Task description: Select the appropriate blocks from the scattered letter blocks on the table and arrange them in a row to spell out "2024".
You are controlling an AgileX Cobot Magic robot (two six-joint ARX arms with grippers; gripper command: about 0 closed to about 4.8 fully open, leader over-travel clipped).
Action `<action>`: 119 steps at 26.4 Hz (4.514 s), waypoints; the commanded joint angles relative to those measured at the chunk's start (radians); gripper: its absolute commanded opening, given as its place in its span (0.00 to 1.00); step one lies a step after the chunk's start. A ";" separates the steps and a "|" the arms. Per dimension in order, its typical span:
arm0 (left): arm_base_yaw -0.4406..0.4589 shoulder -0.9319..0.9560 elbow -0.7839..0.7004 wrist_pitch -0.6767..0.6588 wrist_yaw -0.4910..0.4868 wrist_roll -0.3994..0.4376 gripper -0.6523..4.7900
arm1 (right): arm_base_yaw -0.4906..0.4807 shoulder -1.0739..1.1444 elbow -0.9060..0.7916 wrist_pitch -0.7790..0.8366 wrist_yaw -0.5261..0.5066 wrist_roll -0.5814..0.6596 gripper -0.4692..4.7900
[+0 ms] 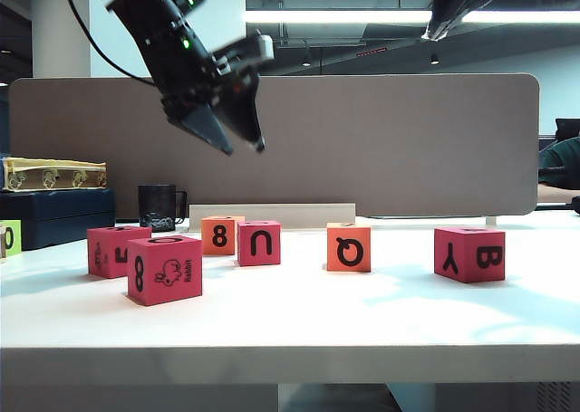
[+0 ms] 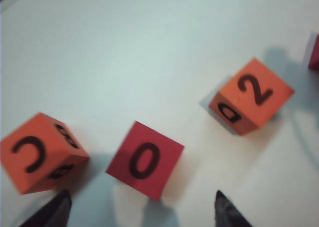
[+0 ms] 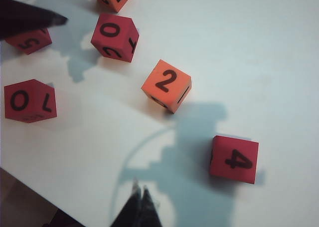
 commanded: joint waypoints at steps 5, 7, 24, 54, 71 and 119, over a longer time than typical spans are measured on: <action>-0.008 0.086 0.007 -0.012 0.009 0.164 0.81 | 0.014 -0.004 0.005 -0.036 0.001 -0.005 0.09; -0.009 0.100 0.007 0.002 0.010 0.203 0.81 | 0.029 -0.004 0.004 -0.037 0.002 -0.005 0.09; -0.008 0.213 0.007 0.111 0.031 0.257 1.00 | 0.088 -0.004 0.004 -0.082 0.000 -0.004 0.09; -0.042 0.130 0.009 0.099 -0.060 -0.360 0.68 | 0.088 -0.004 0.004 -0.011 0.001 -0.004 0.09; -0.042 0.175 0.008 0.099 -0.108 -0.206 0.87 | 0.088 -0.004 0.004 -0.027 -0.002 0.002 0.09; -0.127 0.144 0.011 -0.031 -0.259 -0.687 0.55 | 0.088 -0.004 0.004 -0.030 0.001 0.002 0.09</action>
